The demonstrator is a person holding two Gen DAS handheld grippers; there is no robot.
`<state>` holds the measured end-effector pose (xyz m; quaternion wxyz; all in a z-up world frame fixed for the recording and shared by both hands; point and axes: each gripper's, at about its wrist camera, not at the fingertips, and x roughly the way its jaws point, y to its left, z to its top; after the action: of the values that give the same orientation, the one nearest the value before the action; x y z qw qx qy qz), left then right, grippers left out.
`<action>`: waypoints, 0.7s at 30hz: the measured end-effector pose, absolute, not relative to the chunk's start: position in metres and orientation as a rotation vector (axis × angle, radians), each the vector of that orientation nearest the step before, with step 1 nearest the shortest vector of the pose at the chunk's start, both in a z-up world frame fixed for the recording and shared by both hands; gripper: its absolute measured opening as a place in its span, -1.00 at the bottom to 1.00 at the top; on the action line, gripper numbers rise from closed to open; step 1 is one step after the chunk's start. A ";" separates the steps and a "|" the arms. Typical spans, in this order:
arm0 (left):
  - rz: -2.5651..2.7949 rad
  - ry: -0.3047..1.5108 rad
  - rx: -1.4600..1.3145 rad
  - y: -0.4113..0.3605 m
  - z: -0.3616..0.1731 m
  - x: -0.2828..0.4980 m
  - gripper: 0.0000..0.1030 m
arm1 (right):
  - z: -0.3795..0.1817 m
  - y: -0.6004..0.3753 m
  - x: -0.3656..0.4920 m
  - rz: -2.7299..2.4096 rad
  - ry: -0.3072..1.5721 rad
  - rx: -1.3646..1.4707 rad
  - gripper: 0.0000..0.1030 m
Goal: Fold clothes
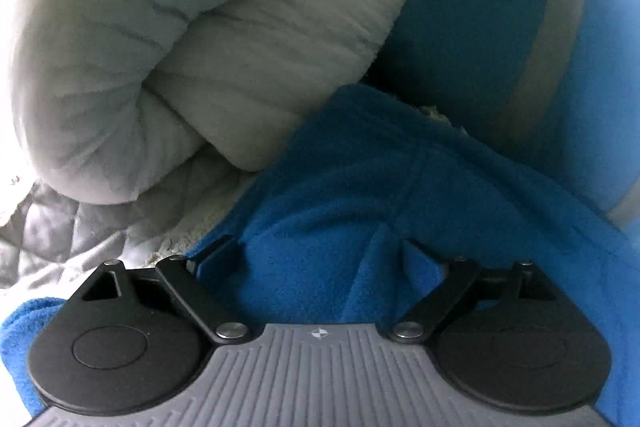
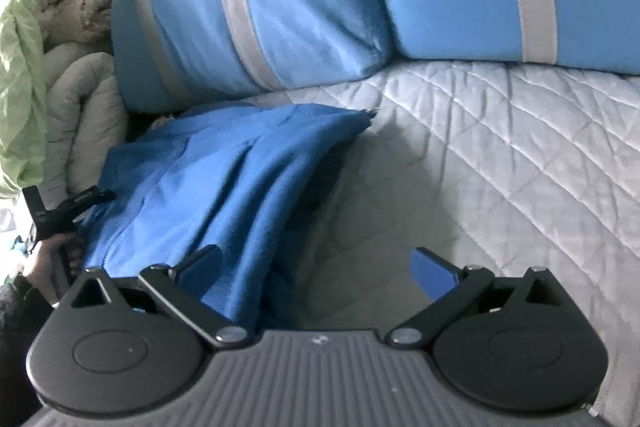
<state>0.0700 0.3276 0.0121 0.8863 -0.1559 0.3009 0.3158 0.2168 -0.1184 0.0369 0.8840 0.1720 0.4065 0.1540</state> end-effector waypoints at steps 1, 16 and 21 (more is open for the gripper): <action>0.665 0.629 -0.297 0.323 0.012 0.071 0.77 | 0.037 -0.120 0.217 0.313 0.844 0.356 1.00; 0.378 0.369 -0.048 0.168 0.084 0.039 0.76 | 0.031 -0.158 0.183 0.146 0.837 0.346 1.00; 0.188 0.433 -0.075 0.094 0.084 0.057 -0.82 | 0.019 -0.173 0.175 0.138 0.876 0.402 1.00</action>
<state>0.0574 0.0944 0.0837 0.9716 -0.0371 0.2143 0.0930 0.1746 -0.1729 0.0185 0.8839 0.1930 0.4207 0.0663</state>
